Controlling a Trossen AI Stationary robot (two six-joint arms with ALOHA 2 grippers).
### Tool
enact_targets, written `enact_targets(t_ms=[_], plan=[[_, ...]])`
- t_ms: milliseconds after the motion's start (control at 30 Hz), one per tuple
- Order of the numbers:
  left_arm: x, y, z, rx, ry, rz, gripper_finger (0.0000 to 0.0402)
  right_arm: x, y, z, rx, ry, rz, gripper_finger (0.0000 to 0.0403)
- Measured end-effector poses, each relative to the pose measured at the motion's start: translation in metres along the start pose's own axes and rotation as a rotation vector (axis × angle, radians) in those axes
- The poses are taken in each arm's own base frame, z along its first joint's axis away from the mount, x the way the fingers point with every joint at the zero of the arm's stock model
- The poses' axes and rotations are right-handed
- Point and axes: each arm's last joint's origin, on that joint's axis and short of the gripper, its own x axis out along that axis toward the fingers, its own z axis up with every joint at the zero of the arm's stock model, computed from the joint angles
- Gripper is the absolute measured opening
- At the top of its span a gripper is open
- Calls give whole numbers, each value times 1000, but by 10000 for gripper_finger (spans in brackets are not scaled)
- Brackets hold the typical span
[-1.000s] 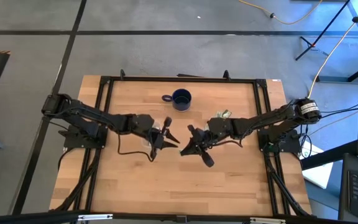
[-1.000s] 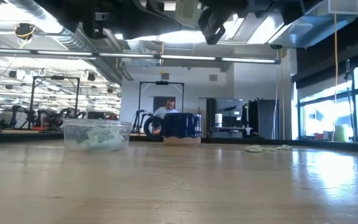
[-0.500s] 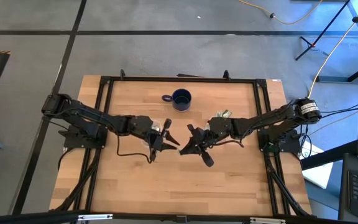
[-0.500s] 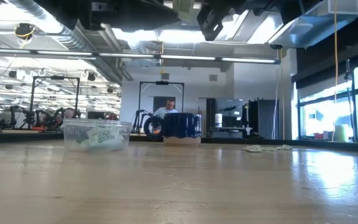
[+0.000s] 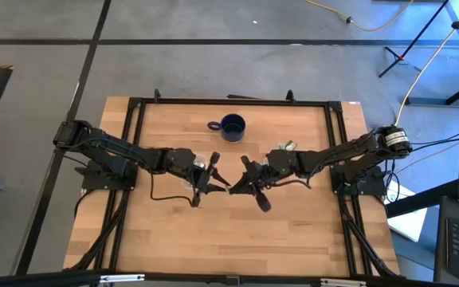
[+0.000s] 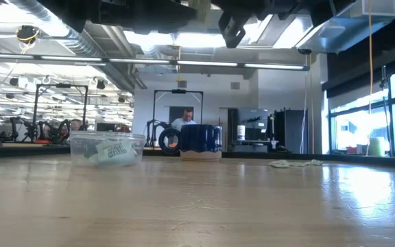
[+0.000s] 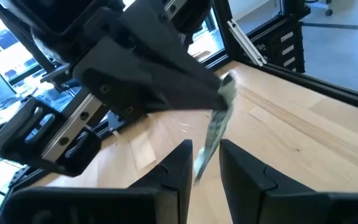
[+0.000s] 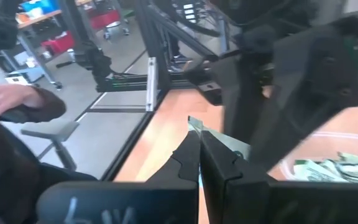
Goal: Pick and place Stevia / Truvia into bins
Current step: Put the white stevia packet into the transparent container
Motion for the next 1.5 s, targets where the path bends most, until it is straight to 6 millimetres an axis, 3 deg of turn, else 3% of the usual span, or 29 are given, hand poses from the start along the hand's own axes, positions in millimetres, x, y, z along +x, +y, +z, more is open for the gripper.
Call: enact_targets(t_ms=[167, 367, 567, 667, 900, 1000, 1133, 1233, 1400, 1500], plan=[[0, -2, 0, 0, 4, -8, 60, 0, -1, -1, 3, 9, -19, 3], [0, -4, 1, 4, 0, -17, 10, 0, -1, -1, 3, 8, -19, 3], [0, -4, 1, 4, 0, -16, 4, 0, -1, -1, -36, 8, -19, 10], [0, -4, 1, 4, 1, -16, 4, 0, -1, -1, -47, 8, -18, 37], [0, -6, -5, -7, 64, -35, 3, -8, -1, 3, -66, 27, -87, 144], [-4, -8, -12, -31, 179, -11, 3, -21, -2, 8, -61, 57, -140, 173], [-19, -10, -24, -76, 438, 83, 3, -35, -6, 1, -13, 200, -262, 188], [-34, -14, -33, -200, 615, 132, 3, -39, -11, -9, 25, 290, -382, 190], [-52, -14, -42, -593, 739, 141, 5, -42, -19, -20, 26, 390, -503, 190], [-56, -12, -48, -741, 793, 133, 4, -43, -21, -19, 29, 382, -516, 190]])
